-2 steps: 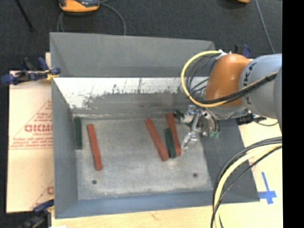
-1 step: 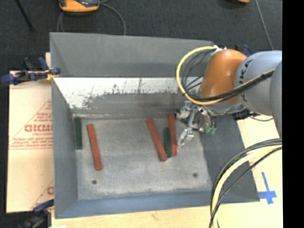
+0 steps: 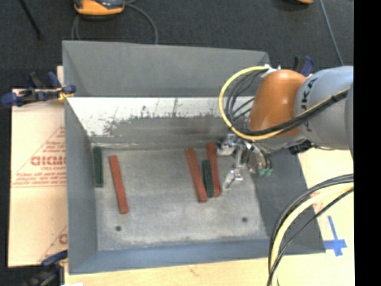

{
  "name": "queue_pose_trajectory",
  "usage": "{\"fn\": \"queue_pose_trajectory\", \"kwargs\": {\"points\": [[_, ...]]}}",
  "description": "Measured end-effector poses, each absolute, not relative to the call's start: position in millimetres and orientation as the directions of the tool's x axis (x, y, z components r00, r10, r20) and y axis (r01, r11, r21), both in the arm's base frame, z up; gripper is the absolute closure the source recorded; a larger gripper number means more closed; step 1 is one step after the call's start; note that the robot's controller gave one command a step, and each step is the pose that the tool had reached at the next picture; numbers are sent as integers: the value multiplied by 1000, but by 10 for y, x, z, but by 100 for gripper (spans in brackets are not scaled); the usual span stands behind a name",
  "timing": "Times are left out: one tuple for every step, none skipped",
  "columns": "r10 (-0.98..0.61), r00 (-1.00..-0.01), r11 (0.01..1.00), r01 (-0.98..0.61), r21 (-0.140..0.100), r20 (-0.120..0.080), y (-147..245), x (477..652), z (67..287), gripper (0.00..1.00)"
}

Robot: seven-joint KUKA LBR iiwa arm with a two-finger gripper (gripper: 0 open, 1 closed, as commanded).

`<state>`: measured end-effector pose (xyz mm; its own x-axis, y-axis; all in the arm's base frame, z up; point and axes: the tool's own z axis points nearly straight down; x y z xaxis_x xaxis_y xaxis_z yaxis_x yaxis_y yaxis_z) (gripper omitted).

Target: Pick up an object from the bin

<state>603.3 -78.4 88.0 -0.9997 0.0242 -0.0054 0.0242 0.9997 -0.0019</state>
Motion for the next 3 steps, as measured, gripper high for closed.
{"fn": "queue_pose_trajectory", "kwargs": {"points": [[-94,-996,996,-94,-2,-3,-662,6083,900,0],[-320,-947,947,-320,-2,-4,-424,5745,883,100],[-320,-947,947,-320,-2,-4,-425,5745,883,100]]}}
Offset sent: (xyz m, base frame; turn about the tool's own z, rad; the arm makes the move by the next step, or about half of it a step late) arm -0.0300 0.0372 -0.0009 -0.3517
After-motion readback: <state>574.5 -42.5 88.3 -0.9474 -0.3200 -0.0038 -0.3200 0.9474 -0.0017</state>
